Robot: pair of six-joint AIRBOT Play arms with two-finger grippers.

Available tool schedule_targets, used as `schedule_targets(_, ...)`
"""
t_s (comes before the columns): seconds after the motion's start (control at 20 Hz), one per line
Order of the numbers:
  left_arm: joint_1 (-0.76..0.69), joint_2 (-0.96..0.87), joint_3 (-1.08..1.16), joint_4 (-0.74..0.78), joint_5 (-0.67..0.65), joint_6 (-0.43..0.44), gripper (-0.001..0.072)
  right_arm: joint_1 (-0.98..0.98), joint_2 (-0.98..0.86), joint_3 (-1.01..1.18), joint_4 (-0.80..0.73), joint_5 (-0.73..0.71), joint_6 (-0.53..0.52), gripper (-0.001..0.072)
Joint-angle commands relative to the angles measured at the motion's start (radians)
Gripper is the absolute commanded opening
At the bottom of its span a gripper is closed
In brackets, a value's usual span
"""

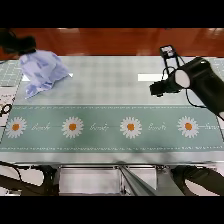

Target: Fold the shirts.

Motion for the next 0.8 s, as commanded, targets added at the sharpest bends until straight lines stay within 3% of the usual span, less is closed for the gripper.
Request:
schedule_targets(0.0,-0.011,0.156,0.074,-0.150,0.035,-0.014,0.0017,0.000,0.127,0.000,-0.005,0.040,0.000,0.0416)
schedule_targets(0.25,-0.084,0.380,0.074,-0.181,0.043,-0.029,0.0017,0.000,0.303,0.000,-0.001,0.068,0.001,0.0416)
schedule_targets(0.45,-0.205,0.515,0.074,-0.183,0.122,-0.033,0.0017,0.000,0.404,0.000,0.005,0.074,0.008,0.0416)
schedule_targets(0.65,-0.418,0.575,0.066,-0.187,0.121,-0.048,0.0017,0.000,0.458,0.000,0.010,0.094,0.008,0.0416)
schedule_targets(0.75,-0.562,0.584,0.012,-0.187,0.189,-0.048,0.0017,0.000,0.463,-0.001,0.010,0.098,0.007,0.0415)
